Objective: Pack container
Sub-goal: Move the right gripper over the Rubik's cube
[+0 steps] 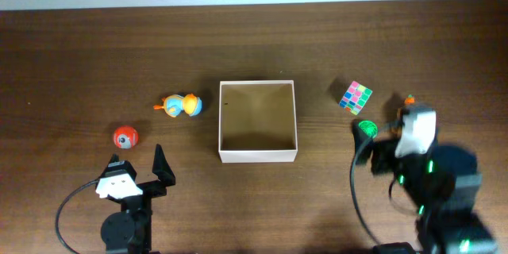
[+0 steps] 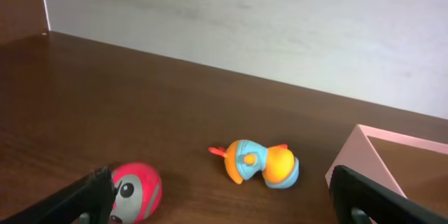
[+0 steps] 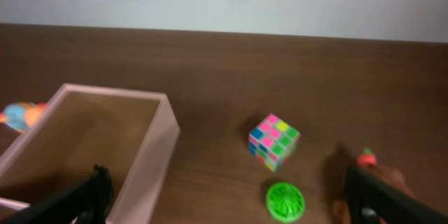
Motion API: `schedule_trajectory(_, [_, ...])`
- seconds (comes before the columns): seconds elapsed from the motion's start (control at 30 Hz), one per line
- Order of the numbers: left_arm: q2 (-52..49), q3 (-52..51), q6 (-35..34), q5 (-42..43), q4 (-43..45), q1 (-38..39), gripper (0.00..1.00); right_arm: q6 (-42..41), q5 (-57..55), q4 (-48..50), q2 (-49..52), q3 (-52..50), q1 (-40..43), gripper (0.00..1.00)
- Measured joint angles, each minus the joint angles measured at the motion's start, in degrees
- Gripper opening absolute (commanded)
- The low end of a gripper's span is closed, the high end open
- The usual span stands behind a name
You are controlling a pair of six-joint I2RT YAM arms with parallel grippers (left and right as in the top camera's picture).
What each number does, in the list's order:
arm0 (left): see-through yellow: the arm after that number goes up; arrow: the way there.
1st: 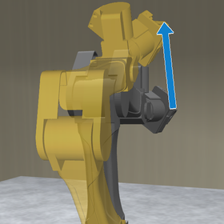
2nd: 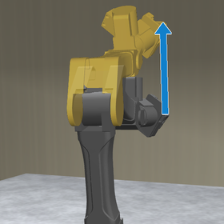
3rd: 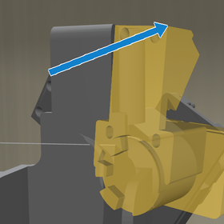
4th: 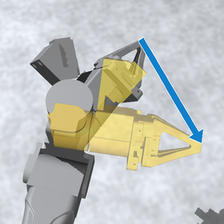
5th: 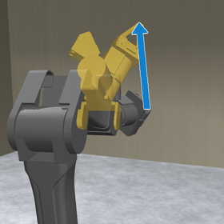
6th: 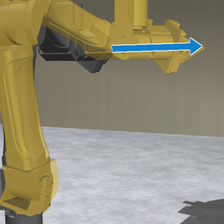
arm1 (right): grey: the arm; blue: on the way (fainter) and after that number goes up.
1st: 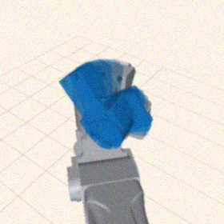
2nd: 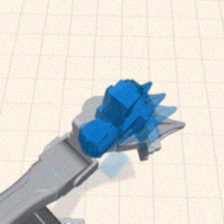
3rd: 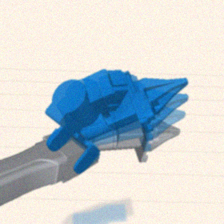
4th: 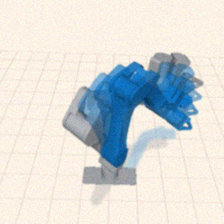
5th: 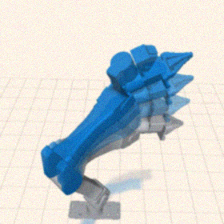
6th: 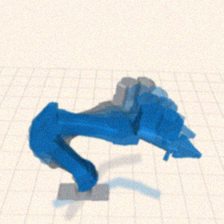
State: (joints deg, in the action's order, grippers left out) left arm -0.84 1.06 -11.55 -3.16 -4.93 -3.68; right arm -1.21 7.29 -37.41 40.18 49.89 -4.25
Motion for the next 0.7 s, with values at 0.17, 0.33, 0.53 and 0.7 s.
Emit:
schedule_trajectory(0.17, [0.0, 0.0, 0.0, 0.0, 0.0, 0.0, 0.99, -1.1, 5.7, -8.6, 18.2, 20.3, 0.0, 0.99])
schedule_trajectory(0.33, [0.0, 0.0, 0.0, 0.0, 0.0, 0.0, 0.99, -2.0, 12.2, -10.7, 29.4, 28.2, 0.0, 0.99])
schedule_trajectory(0.53, [0.0, 0.0, 0.0, 0.0, 0.0, 0.0, 0.99, -5.2, 12.1, -8.0, 39.1, 28.3, 0.0, 0.99])
schedule_trajectory(0.7, [0.0, 0.0, 0.0, 0.0, 0.0, 0.0, 0.99, -15.4, -0.4, -8.1, 44.6, 28.3, 0.0, 0.99])
